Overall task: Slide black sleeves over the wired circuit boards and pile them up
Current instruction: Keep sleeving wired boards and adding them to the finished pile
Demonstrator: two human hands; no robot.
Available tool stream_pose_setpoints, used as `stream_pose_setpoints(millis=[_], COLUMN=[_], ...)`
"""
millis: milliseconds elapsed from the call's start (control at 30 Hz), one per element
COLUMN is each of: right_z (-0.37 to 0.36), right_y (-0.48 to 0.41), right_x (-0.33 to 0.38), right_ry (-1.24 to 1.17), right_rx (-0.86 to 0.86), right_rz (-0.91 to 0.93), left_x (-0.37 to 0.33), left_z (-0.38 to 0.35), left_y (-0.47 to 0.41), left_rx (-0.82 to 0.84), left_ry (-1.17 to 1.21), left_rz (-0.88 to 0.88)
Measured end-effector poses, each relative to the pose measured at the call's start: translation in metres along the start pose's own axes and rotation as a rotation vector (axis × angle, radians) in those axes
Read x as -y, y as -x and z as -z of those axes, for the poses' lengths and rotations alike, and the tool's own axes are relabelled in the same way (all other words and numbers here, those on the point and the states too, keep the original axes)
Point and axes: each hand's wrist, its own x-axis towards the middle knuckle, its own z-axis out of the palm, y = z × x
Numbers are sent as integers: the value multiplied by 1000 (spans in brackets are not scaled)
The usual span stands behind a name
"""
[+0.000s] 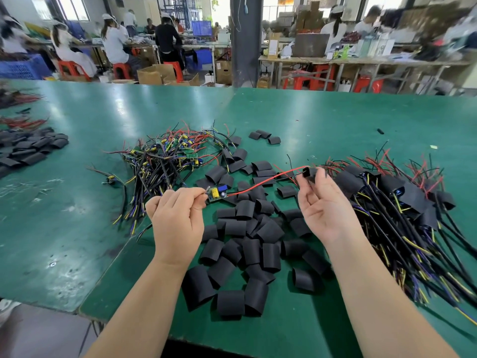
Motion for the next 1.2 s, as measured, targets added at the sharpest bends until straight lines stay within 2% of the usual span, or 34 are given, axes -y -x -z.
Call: stream_pose_setpoints(millis=[333,600,767,833,1000,1200], right_z=[-9,-11,-13,-13,-18,-22], right_y=[7,8,9,10,15,20], right_x=[-5,-1,8,16,20,-2], right_ry=[-43,-13,-65,-25,251,118], right_rx=[50,260,333,330,252,372], right_rz=[-65,-66,-43,1,90,-89], left_x=[0,-4,-11,-12,-17,-41], left_z=[0,1,1,2,2,-1], left_y=[0,1,1,1,1,-16], left_rx=[22,117,172,182,209,235], left_ry=[-9,1,8,-2,2,158], left_rz=[-15,17,-47,-62,-69,28])
